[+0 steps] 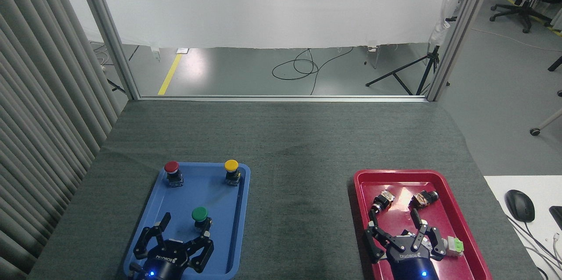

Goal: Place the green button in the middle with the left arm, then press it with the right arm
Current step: 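Close the left gripper around the green button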

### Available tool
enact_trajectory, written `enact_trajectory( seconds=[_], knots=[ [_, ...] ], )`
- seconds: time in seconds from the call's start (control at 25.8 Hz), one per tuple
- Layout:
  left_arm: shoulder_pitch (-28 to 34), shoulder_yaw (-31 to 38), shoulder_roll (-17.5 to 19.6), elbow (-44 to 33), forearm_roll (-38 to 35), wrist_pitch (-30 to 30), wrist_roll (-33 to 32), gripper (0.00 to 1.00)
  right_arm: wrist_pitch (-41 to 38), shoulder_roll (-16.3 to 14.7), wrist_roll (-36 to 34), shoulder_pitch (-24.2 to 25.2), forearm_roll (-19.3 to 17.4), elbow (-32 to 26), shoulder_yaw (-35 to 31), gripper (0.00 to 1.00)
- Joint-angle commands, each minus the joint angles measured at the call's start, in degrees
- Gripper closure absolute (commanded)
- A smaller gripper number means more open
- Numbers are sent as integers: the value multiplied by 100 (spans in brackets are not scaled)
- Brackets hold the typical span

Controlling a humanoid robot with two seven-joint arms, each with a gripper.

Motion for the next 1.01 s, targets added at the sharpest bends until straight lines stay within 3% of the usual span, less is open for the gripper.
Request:
enact_trajectory(
  seconds=[0.0,0.16,0.39,0.74,0.82,0.93,0.97],
  knots=[
    [-86,-97,-58,523,-7,-185,-5,1,-24,38,7,70,2,-17,-4,1],
    [-420,-167,-190,1138,-16,-185,4,1,-77,56,-11,70,-25,-9,-13,1],
    [-816,-167,-296,1701,-25,-168,13,2,-59,328,7,35,-7,62,198,1],
    [-1150,-149,-357,2096,-25,-53,21,11,-51,293,7,-26,-7,53,172,1],
    [-1238,-158,-401,2237,-16,-62,21,22,-51,258,7,-26,-7,44,172,1],
    [-1291,-158,-427,2342,-16,-97,13,62,-59,196,-2,-26,-16,44,198,1],
    [-1291,-167,-419,2342,-16,-115,21,71,-51,179,-2,-26,-25,35,198,1]
  ],
)
